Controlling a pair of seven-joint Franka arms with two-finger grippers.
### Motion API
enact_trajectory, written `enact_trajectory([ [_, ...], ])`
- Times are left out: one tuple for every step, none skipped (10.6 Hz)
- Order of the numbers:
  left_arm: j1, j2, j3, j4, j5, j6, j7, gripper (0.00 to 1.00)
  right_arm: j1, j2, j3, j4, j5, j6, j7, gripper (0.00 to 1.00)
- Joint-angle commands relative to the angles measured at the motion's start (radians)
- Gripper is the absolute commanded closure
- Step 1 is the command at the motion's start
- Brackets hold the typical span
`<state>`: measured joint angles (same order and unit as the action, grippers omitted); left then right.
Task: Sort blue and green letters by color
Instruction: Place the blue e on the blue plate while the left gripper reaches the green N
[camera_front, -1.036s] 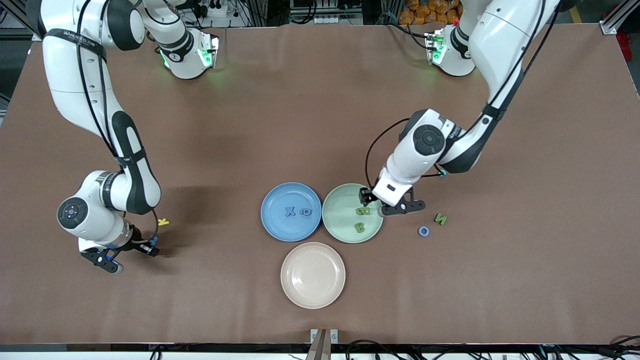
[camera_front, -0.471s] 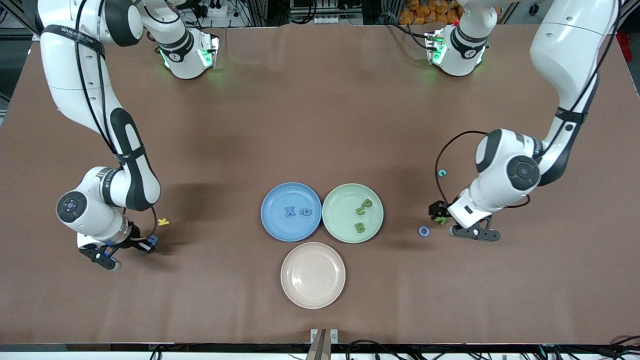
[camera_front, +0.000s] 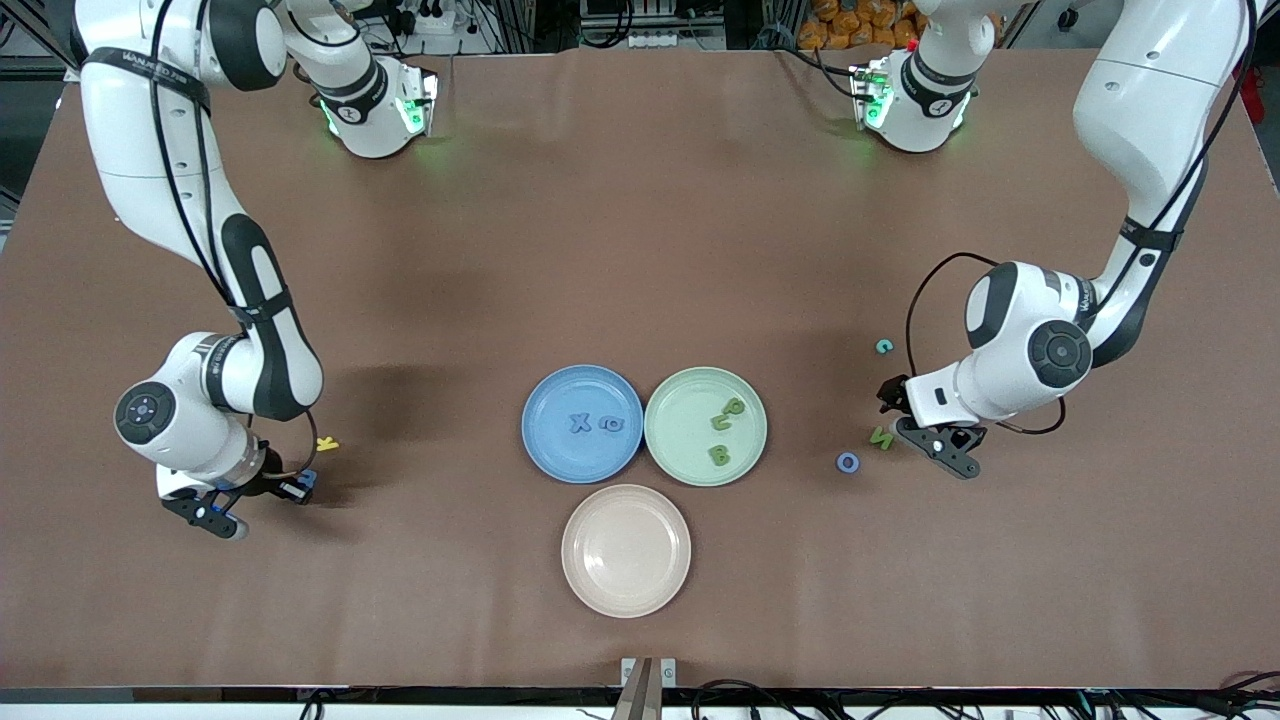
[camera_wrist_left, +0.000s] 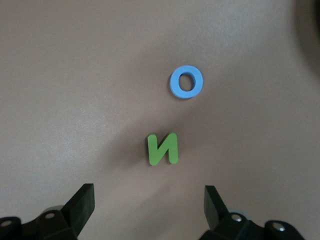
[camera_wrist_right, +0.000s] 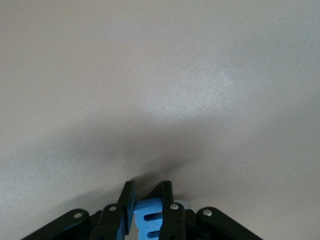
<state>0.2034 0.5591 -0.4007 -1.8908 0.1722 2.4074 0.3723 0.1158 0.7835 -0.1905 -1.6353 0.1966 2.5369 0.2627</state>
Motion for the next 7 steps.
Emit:
enact_trajectory([
  [0.016,0.028,-0.01,0.004,0.103,0.024,0.054,0.11,0.019,-0.044,0.014,-0.028,0.027,-0.03,-0.023,0.76],
  [0.013,0.051,-0.01,0.018,0.128,0.039,0.051,0.17,0.034,-0.07,0.014,-0.026,0.029,-0.058,-0.022,0.76],
  [0.013,0.073,-0.01,0.025,0.13,0.05,0.04,0.17,0.056,-0.091,0.014,-0.026,0.03,-0.073,-0.017,0.76],
  [0.01,0.077,-0.01,0.032,0.119,0.058,0.036,0.18,0.086,-0.111,0.014,-0.024,0.044,-0.076,-0.016,0.76],
  [0.002,0.085,-0.01,0.038,0.119,0.059,0.036,0.21,0.119,-0.131,0.014,-0.024,0.082,-0.076,-0.022,0.76],
  [0.004,0.091,-0.01,0.045,0.118,0.059,0.031,0.25,0.157,-0.15,0.014,-0.023,0.093,-0.078,-0.023,0.75],
  [0.002,0.097,-0.01,0.052,0.118,0.059,-0.001,0.27,0.212,-0.17,0.016,-0.023,0.093,-0.084,-0.023,0.75],
])
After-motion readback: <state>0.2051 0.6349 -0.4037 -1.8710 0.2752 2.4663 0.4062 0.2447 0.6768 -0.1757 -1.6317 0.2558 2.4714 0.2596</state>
